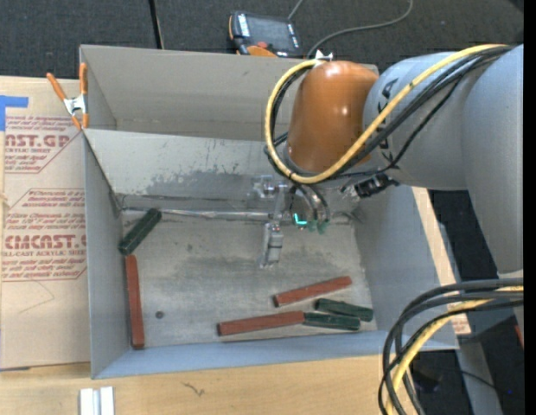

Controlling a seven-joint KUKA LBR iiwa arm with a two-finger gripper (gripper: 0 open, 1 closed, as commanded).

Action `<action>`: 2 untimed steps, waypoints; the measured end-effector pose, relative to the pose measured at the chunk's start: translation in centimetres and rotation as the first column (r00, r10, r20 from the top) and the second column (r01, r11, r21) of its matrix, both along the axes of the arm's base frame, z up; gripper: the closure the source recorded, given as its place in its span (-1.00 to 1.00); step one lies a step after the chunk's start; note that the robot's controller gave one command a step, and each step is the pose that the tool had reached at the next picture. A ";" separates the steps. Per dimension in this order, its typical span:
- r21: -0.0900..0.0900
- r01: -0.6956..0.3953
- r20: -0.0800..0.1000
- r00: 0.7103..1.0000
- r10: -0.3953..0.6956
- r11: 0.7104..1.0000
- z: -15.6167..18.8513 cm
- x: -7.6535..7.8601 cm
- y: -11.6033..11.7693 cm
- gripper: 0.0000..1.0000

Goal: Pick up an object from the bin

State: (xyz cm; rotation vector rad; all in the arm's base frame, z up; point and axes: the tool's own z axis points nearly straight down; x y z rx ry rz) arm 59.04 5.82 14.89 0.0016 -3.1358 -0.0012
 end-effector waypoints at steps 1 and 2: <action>-0.002 0.063 -0.003 0.998 -0.063 0.998 -8.3 -5.3 -8.9 -1.00; -0.005 0.026 0.012 1.000 -0.026 1.000 -6.6 -1.0 -19.5 -1.00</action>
Offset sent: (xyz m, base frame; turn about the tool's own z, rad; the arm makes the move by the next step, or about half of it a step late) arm -0.0499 -0.0850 -0.0789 0.0557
